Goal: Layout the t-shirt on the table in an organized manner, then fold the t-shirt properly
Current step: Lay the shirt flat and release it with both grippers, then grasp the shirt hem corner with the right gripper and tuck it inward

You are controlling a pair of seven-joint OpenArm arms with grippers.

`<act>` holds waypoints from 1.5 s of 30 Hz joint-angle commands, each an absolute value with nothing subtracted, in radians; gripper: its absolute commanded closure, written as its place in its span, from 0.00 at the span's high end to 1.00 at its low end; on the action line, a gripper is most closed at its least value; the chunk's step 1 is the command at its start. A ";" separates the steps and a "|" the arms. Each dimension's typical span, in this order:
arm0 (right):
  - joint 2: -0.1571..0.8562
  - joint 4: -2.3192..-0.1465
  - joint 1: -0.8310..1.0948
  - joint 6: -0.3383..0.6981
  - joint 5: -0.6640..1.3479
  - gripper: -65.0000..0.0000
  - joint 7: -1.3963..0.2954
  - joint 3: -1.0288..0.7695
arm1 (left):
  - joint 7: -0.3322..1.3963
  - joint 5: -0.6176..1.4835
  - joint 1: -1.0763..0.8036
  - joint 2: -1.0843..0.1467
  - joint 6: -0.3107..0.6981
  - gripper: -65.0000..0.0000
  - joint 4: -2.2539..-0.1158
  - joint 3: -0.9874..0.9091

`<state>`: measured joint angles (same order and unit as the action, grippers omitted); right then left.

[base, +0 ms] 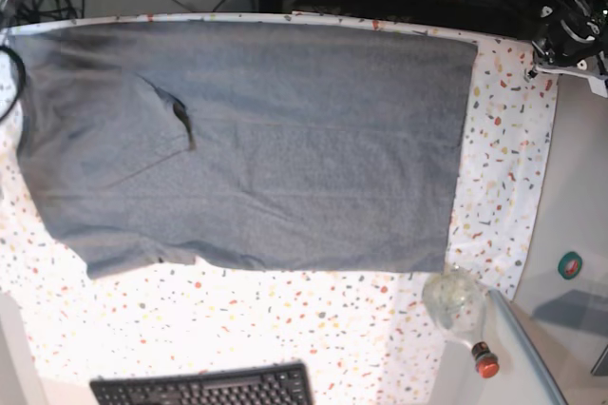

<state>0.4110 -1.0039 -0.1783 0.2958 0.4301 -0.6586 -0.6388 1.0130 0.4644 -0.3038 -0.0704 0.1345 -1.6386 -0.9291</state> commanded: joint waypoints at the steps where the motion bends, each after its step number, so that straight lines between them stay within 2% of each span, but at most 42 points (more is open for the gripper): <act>1: 0.437 -0.954 -0.219 0.288 0.387 0.52 -0.613 -0.619 | 0.998 0.467 -0.306 -0.090 0.136 0.00 -1.653 -0.937; 6: 0.433 -0.759 -0.334 0.288 0.251 0.52 -0.469 -0.509 | 0.998 0.473 -0.334 -0.090 0.136 0.00 -1.653 -0.938; 11: 0.433 -0.638 -0.355 0.288 0.232 0.52 -0.372 -0.478 | 0.998 0.470 -0.335 -0.101 0.136 0.00 -1.653 -0.938; 19: 0.404 -0.575 -0.328 0.288 0.232 0.51 -0.348 -0.476 | 0.998 0.475 -0.329 -0.116 0.136 0.00 -1.604 -0.938; 20: 0.404 -0.575 -0.326 0.288 0.232 0.48 -0.348 -0.476 | 0.998 0.475 -0.329 -0.116 0.136 0.00 -1.601 -0.938; 21: 0.403 -0.575 -0.325 0.288 0.232 0.40 -0.348 -0.476 | 0.998 0.475 -0.329 -0.116 0.136 0.00 -1.598 -0.938; 23: 0.390 -0.579 -0.323 0.289 0.234 0.12 -0.348 -0.484 | 0.998 0.475 -0.329 -0.116 0.136 0.00 -1.598 -0.938; 24: 0.386 -0.596 -0.321 0.289 0.234 0.00 -0.349 -0.486 | 0.998 0.475 -0.329 -0.116 0.136 0.00 -1.598 -0.938; 28: 0.346 -0.748 -0.259 0.289 0.236 0.00 -0.380 -0.519 | 0.998 0.475 -0.329 -0.116 0.136 0.00 -1.598 -0.938; 37: 0.180 -1.345 -0.050 0.289 0.236 0.00 -0.713 -0.607 | 0.998 0.475 -0.328 -0.116 0.136 0.00 -1.598 -0.937; 45: 0.076 -1.566 0.076 0.286 0.232 0.00 -0.828 -0.607 | 0.998 0.470 -0.326 -0.116 0.136 0.00 -1.598 -0.935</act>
<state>0.0654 -1.5497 0.0841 0.2874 0.2276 -0.8398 -0.6033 1.0092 0.4675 -0.3244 -0.1024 0.1341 -1.5841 -0.9318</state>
